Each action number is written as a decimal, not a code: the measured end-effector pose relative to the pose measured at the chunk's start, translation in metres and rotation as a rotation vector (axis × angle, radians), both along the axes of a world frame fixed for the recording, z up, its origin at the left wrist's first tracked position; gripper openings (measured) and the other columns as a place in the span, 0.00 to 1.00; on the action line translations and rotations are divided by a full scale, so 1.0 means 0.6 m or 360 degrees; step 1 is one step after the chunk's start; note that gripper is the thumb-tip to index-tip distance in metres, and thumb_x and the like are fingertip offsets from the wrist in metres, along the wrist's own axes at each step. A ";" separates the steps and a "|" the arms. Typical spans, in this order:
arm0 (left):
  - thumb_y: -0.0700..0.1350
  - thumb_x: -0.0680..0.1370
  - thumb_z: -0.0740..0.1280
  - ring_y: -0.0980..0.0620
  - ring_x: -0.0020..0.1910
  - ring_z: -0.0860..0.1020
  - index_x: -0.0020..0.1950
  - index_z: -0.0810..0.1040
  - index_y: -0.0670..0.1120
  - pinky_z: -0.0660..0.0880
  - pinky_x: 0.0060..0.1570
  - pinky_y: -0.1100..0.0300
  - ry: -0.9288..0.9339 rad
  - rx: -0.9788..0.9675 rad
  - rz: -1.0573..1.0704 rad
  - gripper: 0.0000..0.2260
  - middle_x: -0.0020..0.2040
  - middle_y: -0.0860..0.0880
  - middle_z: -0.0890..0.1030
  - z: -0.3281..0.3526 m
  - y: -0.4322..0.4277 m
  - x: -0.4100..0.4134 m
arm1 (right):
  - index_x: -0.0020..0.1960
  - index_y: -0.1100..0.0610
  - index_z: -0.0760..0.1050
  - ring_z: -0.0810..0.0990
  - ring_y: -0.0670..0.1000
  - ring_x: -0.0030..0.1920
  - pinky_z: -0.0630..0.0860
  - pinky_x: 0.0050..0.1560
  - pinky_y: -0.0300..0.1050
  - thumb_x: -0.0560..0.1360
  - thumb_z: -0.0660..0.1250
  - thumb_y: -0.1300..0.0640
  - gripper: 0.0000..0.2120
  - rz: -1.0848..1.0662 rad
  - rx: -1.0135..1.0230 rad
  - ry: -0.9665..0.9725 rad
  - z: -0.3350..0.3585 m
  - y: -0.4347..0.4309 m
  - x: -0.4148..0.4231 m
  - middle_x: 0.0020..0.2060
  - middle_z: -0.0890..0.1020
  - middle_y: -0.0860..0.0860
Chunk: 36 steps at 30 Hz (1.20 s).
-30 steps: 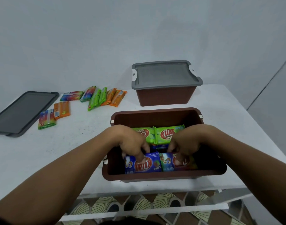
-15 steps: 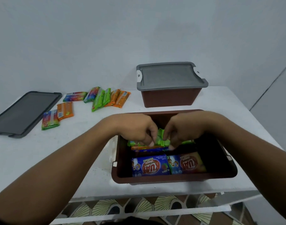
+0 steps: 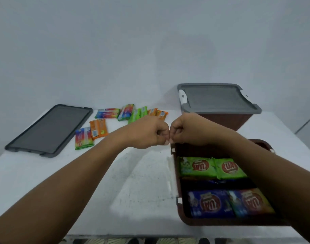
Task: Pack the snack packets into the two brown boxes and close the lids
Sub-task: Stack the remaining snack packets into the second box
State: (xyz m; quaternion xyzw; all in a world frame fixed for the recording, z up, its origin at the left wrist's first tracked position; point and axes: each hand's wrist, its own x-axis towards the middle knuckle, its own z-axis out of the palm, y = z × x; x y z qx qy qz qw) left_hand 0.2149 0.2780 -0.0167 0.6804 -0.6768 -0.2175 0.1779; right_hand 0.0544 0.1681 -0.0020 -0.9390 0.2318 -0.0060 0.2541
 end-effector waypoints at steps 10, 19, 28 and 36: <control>0.44 0.78 0.73 0.61 0.37 0.80 0.45 0.85 0.50 0.75 0.36 0.68 0.0037 0.0064 0.0259 0.03 0.34 0.61 0.81 -0.022 0.047 0.212 | 0.40 0.53 0.83 0.84 0.51 0.37 0.82 0.45 0.45 0.74 0.73 0.57 0.04 -0.0116 -0.0034 0.0028 -0.025 0.045 0.210 0.33 0.83 0.47; 0.44 0.77 0.69 0.54 0.37 0.80 0.44 0.80 0.48 0.73 0.34 0.61 -0.0398 0.0432 0.0734 0.03 0.41 0.49 0.82 -0.061 0.095 0.392 | 0.51 0.57 0.84 0.80 0.45 0.42 0.77 0.43 0.38 0.76 0.73 0.54 0.08 -0.0068 0.0060 0.0102 -0.082 0.079 0.391 0.40 0.82 0.46; 0.67 0.67 0.76 0.50 0.48 0.77 0.69 0.67 0.49 0.79 0.48 0.56 -0.0275 0.0651 0.1062 0.39 0.58 0.46 0.77 -0.169 0.129 0.414 | 0.53 0.56 0.77 0.80 0.52 0.46 0.78 0.45 0.47 0.76 0.72 0.47 0.15 -0.0359 0.0143 0.0106 -0.188 0.102 0.527 0.48 0.80 0.53; 0.59 0.70 0.76 0.47 0.52 0.75 0.75 0.60 0.50 0.79 0.51 0.55 -0.0125 0.0687 0.1087 0.40 0.68 0.44 0.66 -0.183 0.145 0.423 | 0.66 0.55 0.68 0.77 0.55 0.56 0.78 0.55 0.51 0.69 0.75 0.37 0.35 -0.0516 0.0070 0.0194 -0.223 0.096 0.586 0.59 0.76 0.55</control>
